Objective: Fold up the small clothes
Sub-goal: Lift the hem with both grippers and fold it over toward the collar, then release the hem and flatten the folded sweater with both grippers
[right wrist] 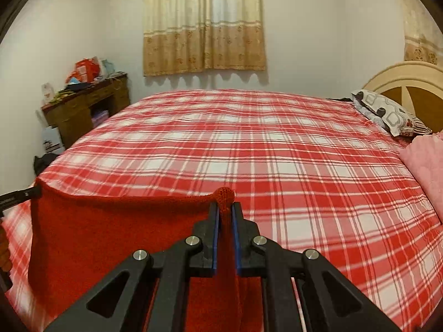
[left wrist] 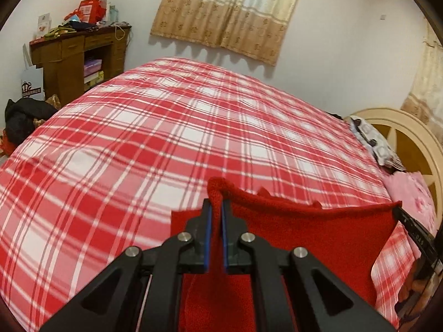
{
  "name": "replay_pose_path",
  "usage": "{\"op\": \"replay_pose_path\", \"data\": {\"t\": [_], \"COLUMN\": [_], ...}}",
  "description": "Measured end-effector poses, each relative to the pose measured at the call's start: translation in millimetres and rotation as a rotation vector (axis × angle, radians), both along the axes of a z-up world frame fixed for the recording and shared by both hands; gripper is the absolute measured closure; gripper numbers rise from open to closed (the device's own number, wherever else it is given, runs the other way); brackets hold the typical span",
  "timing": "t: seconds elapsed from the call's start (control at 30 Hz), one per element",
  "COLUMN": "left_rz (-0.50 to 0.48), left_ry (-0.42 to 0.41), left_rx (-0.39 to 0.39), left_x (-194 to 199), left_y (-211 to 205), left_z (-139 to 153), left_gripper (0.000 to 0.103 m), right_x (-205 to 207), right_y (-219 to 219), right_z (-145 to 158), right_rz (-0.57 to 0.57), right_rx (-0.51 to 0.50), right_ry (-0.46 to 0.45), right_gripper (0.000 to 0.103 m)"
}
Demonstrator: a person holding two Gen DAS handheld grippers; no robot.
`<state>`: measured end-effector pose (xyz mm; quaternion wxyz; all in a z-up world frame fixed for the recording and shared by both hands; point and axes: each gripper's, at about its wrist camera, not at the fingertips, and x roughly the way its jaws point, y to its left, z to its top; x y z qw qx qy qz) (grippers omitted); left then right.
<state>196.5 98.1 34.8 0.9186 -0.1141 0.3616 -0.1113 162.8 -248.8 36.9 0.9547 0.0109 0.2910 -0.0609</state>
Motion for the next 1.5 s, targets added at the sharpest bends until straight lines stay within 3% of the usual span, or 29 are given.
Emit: {"op": "replay_pose_path", "data": {"t": [0.23, 0.43, 0.53, 0.63, 0.77, 0.83, 0.93, 0.97, 1.03, 1.1, 1.3, 1.5], "left_rz": [0.037, 0.075, 0.095, 0.118, 0.128, 0.117, 0.108, 0.111, 0.111, 0.086, -0.03, -0.057], "left_ry": [0.075, 0.153, 0.128, 0.168, 0.197, 0.195, 0.144, 0.121, 0.079, 0.049, 0.054, 0.054], "left_rx": [0.044, 0.093, 0.087, 0.102, 0.09, 0.113, 0.167, 0.198, 0.27, 0.286, 0.241, 0.314], "left_x": [61.1, 74.4, 69.8, 73.1, 74.4, 70.2, 52.2, 44.6, 25.8, 8.3, -48.3, -85.1], "left_y": [-28.7, -40.3, -35.7, -33.7, -30.0, -32.3, -32.1, -31.8, -34.4, -37.3, -65.8, -91.4], "left_z": [-43.0, -87.9, -83.3, -90.3, -92.3, -89.5, -74.8, -69.5, -58.9, -51.0, -55.2, -67.4], "left_gripper": [0.097, 0.097, 0.096, 0.092, 0.087, 0.087, 0.087, 0.081, 0.068, 0.058, 0.05, 0.05], "right_x": [49.4, 66.2, 76.6, 95.0, 92.3, 78.7, 36.5, 21.7, -2.1, -27.6, -89.0, -109.2], "right_y": [-24.1, -36.1, -32.8, -32.9, -42.2, -50.5, -66.7, -69.2, -63.5, -44.7, 7.2, 22.9], "right_z": [-55.3, -90.3, -96.0, -114.6, -110.8, -97.7, -61.9, -52.8, -43.3, -44.2, -77.4, -103.4], "right_rz": [-0.106, -0.097, -0.069, -0.057, -0.051, -0.064, -0.105, -0.114, -0.106, -0.057, -0.017, -0.008], "right_rx": [0.053, 0.12, 0.126, 0.136, 0.191, 0.234, 0.314, 0.324, 0.294, 0.247, 0.119, 0.124], "right_ry": [0.07, 0.125, 0.156, 0.28, 0.281, 0.229, 0.056, 0.03, 0.041, 0.075, 0.146, 0.18], "right_gripper": [0.095, 0.095, 0.095, 0.094, 0.092, 0.092, 0.091, 0.091, 0.091, 0.091, 0.091, 0.092]}}
